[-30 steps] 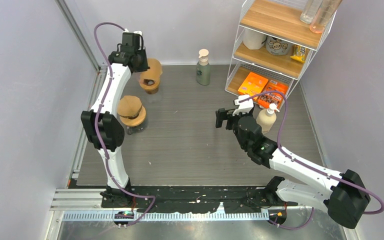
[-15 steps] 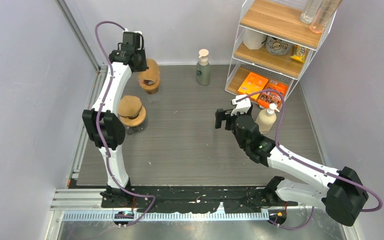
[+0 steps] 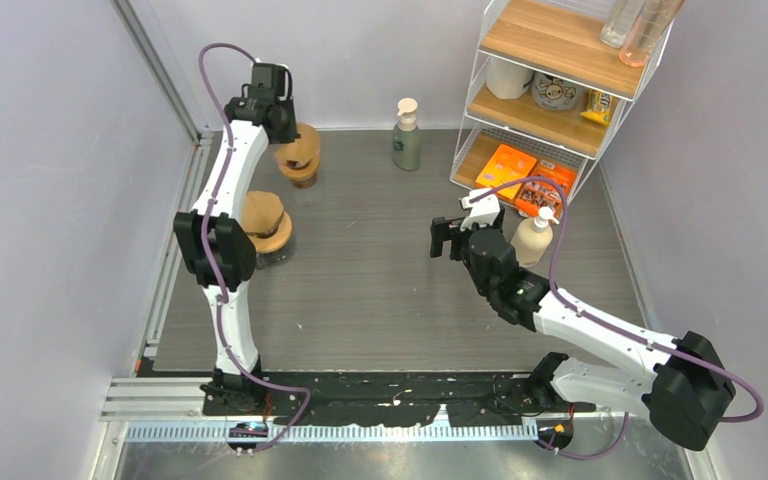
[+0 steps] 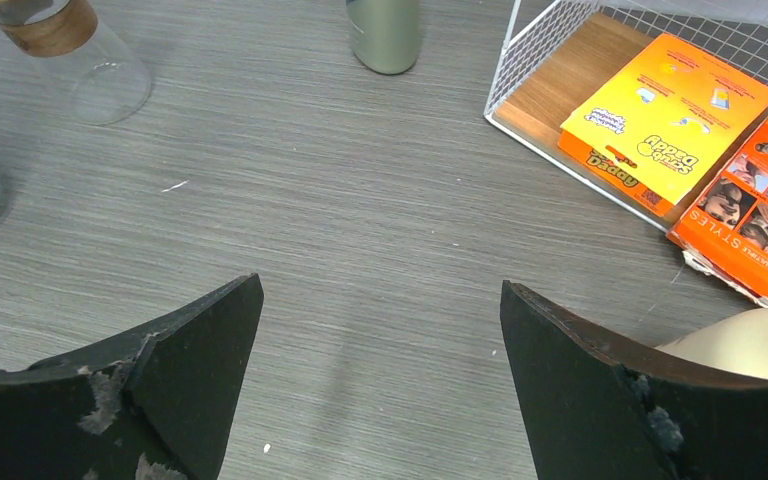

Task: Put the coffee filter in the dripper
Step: Place the coffee filter in the coffee dripper.

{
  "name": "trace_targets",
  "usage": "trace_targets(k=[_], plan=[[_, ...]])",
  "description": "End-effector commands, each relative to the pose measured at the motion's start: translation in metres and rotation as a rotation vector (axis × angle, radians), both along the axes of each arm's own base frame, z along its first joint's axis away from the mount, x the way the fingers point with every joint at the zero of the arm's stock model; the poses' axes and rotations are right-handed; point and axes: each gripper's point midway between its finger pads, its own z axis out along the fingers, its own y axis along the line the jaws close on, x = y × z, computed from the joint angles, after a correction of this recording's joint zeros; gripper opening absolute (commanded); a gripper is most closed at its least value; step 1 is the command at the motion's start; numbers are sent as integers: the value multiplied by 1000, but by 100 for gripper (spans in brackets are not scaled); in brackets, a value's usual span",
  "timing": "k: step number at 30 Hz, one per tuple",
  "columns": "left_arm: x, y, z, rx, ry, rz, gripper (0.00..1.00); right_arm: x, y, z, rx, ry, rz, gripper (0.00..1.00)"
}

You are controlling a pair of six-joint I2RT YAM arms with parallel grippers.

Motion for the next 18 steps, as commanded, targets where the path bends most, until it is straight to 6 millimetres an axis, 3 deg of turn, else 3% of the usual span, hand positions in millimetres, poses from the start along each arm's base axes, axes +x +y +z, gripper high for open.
trace_targets(k=[1, 11, 18], plan=[[3, 4, 5, 12, -8, 1, 5, 8, 2, 24, 30, -45, -13, 96], [2, 2, 5, 7, -3, -1, 6, 8, 4, 24, 29, -41, -8, 95], [-3, 1, 27, -14, -45, 1, 24, 8, 4, 23, 28, -38, -4, 95]])
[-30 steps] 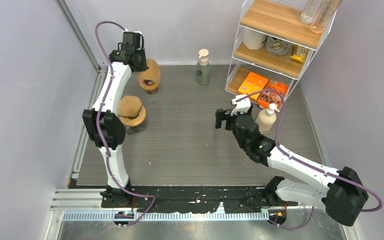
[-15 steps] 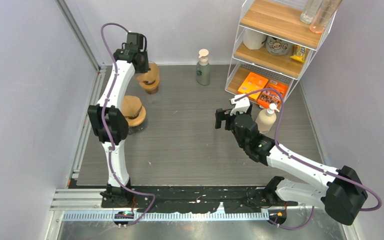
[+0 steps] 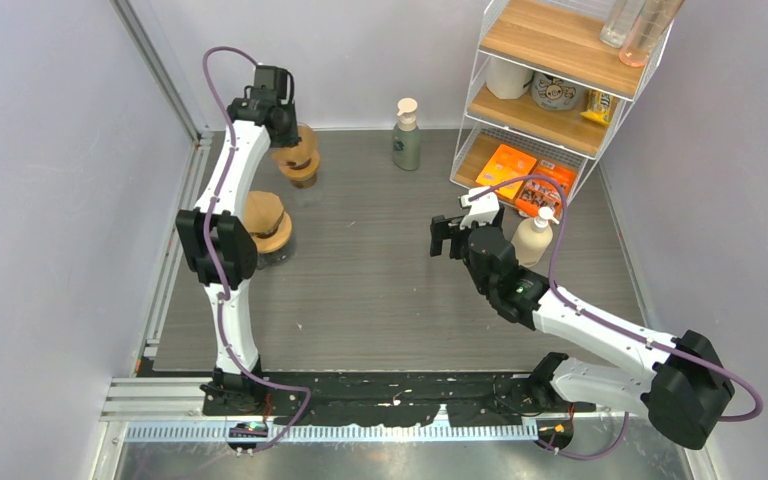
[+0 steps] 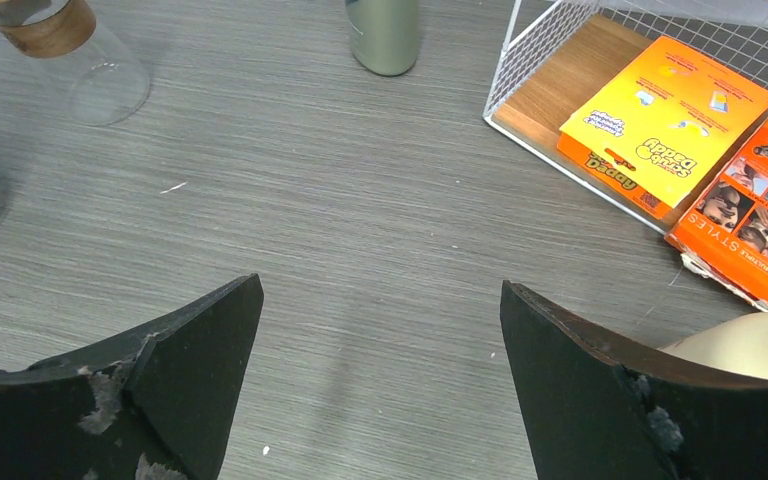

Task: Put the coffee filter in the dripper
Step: Place the coffee filter in the coffee dripper.

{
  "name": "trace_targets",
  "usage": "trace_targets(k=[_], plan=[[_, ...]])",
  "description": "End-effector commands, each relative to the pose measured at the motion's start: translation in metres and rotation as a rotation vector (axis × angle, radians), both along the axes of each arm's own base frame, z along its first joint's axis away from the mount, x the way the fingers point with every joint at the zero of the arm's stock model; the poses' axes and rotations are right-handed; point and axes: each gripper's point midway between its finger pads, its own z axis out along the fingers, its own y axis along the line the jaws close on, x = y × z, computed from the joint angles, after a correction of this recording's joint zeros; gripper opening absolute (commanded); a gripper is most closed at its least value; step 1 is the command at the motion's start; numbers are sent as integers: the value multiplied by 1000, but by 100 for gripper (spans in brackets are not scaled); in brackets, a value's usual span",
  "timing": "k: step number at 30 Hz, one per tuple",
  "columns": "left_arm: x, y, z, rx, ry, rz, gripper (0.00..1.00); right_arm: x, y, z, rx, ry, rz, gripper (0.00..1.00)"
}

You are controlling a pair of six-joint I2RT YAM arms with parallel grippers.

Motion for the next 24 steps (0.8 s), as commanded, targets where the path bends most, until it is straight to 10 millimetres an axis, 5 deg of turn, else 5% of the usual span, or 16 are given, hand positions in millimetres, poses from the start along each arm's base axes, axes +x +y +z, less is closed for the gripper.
trace_targets(k=[1, 13, 24], plan=[[-3, 1, 46, -21, -94, 0, 25, 5, 4, 22, 35, -41, -1, 96], [-11, -1, 80, -28, -167, 0, 35, 4, 7, 24, 44, -40, 14, 96], [-18, 5, 102, -2, -212, 24, 54, 2, 7, 28, 57, -46, 25, 96]])
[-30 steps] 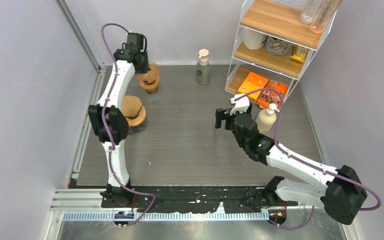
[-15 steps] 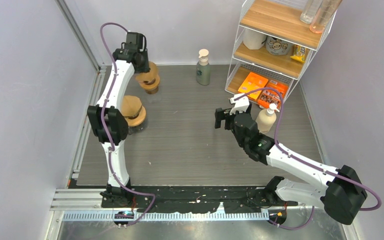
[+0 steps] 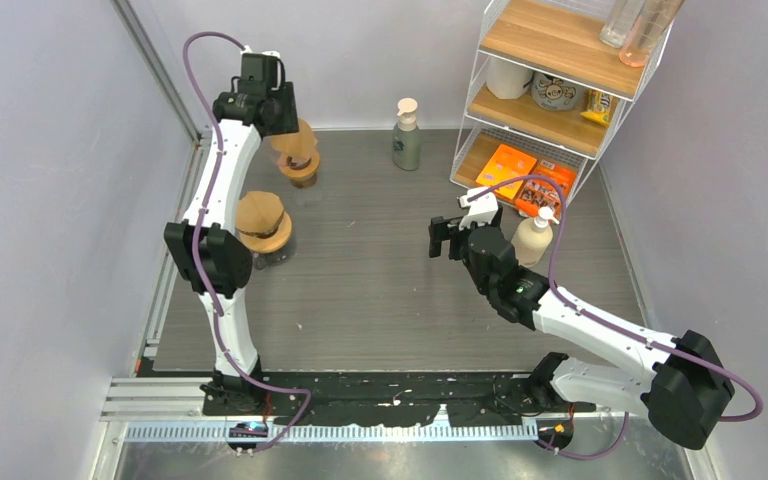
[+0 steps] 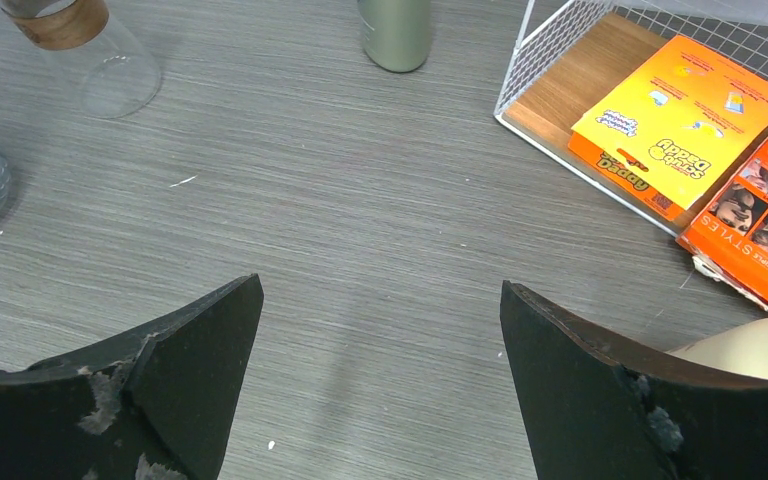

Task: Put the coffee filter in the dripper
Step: Place the coffee filter in the coffee dripper.

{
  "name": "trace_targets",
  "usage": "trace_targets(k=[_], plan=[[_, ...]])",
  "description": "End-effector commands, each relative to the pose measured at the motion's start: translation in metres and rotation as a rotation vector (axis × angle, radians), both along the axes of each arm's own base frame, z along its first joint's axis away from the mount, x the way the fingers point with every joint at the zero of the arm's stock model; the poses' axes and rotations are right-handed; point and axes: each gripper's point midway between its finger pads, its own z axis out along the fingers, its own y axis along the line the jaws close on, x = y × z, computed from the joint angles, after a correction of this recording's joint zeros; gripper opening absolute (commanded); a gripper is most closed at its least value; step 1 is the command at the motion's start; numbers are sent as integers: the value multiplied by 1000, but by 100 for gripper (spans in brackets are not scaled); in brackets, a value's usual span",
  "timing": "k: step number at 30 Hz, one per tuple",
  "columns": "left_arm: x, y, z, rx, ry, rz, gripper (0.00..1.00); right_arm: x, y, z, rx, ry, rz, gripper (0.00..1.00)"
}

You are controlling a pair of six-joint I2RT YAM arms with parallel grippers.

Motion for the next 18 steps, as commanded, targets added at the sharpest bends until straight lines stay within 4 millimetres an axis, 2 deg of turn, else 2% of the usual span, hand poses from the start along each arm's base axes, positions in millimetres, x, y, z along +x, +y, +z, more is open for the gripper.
trace_targets(k=[1, 6, 10, 12, 14, 18], plan=[[-8, 3, 49, 4, -106, 15, 55, 4, 4, 30, 57, -53, 2, 96], [-12, 4, 61, 9, -129, 25, 56, 3, 5, 30, 60, -56, 6, 95], [-18, -5, 73, 4, -159, 13, 56, 4, 5, 30, 58, -55, 6, 95], [-19, -11, 75, -12, -170, 4, 52, 4, 4, 30, 56, -56, 3, 96], [-18, -16, 72, -26, -173, -5, 50, 4, 3, 30, 54, -55, -1, 95], [-13, -17, 53, -26, -130, 14, 42, 3, 0, 32, 57, -62, -9, 95]])
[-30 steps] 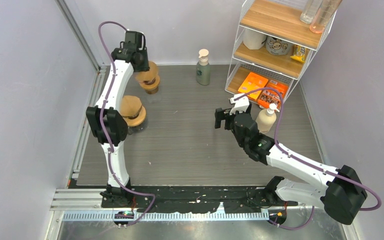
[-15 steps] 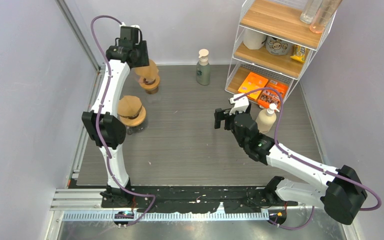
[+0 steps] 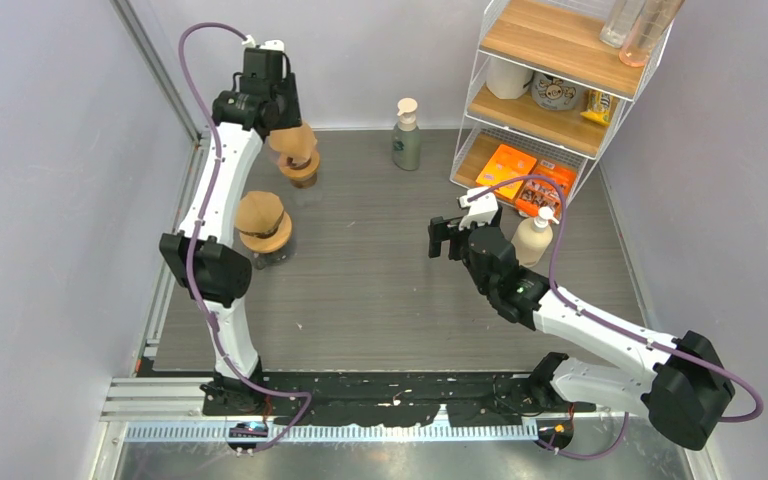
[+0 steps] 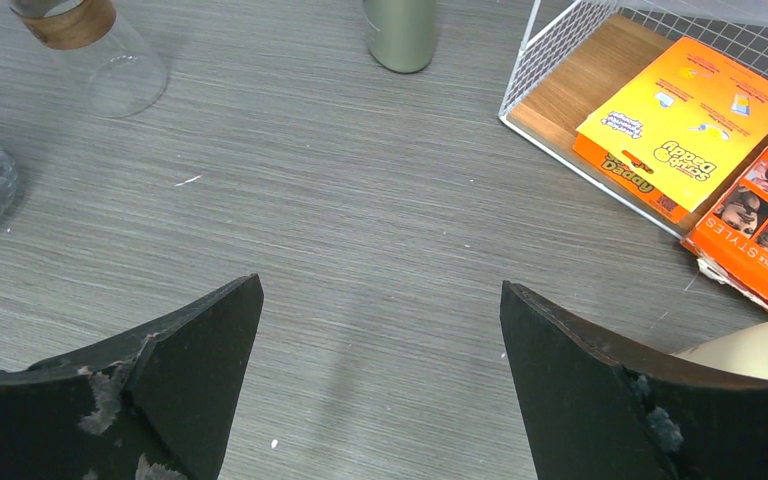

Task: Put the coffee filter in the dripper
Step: Place the coffee filter in the coffee dripper.

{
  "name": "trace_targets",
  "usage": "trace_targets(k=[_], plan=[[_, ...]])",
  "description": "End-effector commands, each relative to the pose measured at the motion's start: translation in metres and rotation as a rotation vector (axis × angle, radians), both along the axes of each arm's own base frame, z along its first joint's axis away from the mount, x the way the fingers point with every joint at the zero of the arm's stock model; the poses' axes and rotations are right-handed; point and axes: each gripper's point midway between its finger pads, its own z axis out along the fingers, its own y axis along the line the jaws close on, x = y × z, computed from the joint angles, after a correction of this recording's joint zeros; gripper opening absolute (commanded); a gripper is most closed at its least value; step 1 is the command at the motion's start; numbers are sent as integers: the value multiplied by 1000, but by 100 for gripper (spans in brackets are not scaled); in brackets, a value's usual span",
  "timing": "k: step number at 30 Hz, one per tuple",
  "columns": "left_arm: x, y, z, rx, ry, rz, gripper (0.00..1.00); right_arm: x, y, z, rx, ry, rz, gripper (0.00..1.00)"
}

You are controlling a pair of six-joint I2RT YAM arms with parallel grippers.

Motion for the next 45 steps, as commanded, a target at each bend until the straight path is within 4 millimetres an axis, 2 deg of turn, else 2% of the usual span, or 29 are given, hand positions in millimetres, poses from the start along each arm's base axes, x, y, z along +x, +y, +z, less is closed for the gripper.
trace_targets(k=[1, 7, 18, 27, 45], plan=[[3, 0, 6, -22, -30, 26, 40, 4, -2, 32, 55, -64, -22, 95], [8, 3, -32, -3, 61, 68, 27, 4, -4, 30, 47, -62, -31, 95], [22, 2, -74, -15, 141, 60, 25, 5, -6, 29, 34, -61, -42, 95], [26, 1, -103, -35, 208, 31, 22, 5, -6, 26, 29, -56, -44, 95], [29, -4, -125, -73, 254, 19, 21, 5, -7, 25, 26, -53, -46, 95]])
